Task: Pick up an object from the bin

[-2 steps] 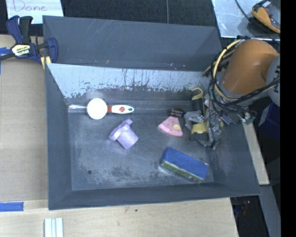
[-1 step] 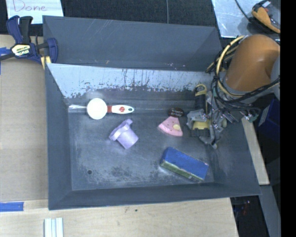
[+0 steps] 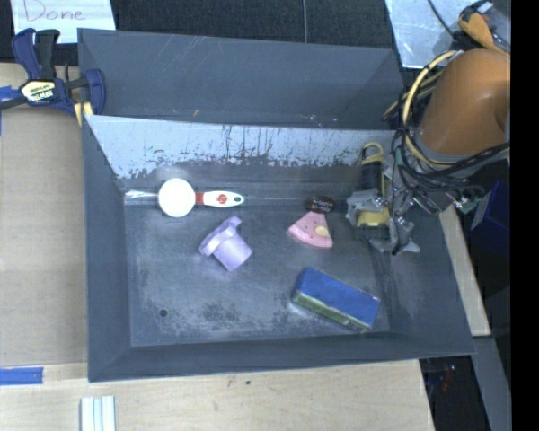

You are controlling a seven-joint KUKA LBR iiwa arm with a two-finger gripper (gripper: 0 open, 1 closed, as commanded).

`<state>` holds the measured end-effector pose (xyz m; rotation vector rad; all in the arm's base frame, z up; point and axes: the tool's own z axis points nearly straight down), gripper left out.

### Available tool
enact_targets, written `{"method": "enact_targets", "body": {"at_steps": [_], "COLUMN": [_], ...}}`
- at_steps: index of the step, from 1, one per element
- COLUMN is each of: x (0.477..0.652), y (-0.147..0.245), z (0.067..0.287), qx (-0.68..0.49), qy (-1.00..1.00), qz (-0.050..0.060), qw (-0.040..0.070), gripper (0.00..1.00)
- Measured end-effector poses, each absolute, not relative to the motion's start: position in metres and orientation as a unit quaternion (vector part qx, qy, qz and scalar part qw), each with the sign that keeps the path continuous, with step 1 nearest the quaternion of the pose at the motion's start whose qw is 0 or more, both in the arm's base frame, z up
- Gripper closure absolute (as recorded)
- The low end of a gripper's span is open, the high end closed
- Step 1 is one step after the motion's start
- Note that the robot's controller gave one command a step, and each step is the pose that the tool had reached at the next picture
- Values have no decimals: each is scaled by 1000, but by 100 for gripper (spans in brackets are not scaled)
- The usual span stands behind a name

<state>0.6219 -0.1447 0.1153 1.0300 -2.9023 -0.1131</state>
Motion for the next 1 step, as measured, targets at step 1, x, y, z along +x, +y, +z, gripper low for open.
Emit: {"method": "enact_targets", "body": {"at_steps": [1], "x": [621], "y": [-145], "z": [138], "qx": [334], "qy": [-942], "qz": [-37], "qw": [30], "gripper": [100]}}
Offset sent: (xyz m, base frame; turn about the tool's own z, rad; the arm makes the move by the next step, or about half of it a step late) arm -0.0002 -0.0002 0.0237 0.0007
